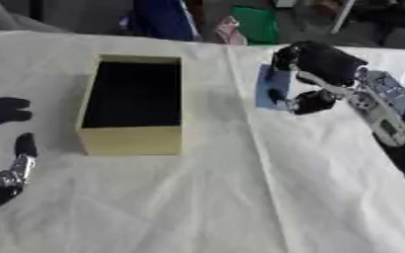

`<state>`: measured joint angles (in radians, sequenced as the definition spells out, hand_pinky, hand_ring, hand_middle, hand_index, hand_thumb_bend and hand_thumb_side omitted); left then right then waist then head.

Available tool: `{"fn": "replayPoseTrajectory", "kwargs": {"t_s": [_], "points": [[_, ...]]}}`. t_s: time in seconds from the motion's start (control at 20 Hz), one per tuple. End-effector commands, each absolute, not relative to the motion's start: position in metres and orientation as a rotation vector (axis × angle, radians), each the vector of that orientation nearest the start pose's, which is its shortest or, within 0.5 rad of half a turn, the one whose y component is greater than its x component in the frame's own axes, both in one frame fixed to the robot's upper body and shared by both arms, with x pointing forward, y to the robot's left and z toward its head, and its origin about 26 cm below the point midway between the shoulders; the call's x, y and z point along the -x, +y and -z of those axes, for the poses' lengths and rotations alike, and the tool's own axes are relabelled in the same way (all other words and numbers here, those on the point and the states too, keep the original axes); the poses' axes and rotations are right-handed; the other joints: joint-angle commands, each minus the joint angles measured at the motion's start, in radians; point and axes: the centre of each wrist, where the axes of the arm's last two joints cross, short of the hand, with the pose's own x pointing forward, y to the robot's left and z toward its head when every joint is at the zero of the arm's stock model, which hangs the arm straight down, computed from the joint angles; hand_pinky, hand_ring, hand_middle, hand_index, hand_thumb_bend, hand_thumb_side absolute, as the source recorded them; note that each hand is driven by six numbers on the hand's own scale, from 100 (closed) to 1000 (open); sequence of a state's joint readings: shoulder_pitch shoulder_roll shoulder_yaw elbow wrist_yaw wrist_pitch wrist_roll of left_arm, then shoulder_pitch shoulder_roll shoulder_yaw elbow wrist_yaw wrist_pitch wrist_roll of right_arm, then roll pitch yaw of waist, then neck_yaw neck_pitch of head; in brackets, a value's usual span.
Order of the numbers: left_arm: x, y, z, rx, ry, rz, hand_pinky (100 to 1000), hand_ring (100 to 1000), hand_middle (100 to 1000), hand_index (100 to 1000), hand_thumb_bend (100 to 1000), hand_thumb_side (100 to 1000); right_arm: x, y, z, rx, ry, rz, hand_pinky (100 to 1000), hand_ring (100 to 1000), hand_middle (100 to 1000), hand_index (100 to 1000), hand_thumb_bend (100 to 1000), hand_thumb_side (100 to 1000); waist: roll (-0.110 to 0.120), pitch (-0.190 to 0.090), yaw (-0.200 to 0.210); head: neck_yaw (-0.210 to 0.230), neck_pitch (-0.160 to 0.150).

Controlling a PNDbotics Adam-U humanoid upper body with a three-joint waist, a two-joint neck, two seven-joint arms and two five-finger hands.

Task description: Pick up objects on the table and place them in the box.

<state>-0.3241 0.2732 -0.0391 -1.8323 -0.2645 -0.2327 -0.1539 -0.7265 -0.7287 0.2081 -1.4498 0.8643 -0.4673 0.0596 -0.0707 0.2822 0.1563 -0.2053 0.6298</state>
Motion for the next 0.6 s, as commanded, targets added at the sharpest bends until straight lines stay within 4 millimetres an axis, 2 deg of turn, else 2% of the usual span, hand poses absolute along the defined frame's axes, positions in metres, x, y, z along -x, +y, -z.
{"fn": "replayPoseTrajectory", "kwargs": {"t_s": [0.05,0.3,0.6], "points": [[-0.326,0.25,-0.17,-0.276,-2.298,0.769,842,750,745,716,100,260,-0.394,-0.31,-0.291,-1.421,2.302,1.922,677,544,346,410,100,199,0.003,-0.022,0.003,-0.006,-0.013],[-0.325,0.248,-0.17,-0.262,-2.304,0.776,841,750,745,716,100,260,-0.403,-0.284,-0.31,-1.318,2.323,1.866,678,539,340,406,100,189,0.009,-0.026,0.017,-0.018,-0.014],[-0.325,0.243,-0.172,-0.232,-2.325,0.782,838,748,743,715,100,262,-0.424,-0.247,-0.312,-1.172,2.368,1.867,680,529,332,402,100,184,0.018,-0.03,0.044,-0.038,-0.015]]}}
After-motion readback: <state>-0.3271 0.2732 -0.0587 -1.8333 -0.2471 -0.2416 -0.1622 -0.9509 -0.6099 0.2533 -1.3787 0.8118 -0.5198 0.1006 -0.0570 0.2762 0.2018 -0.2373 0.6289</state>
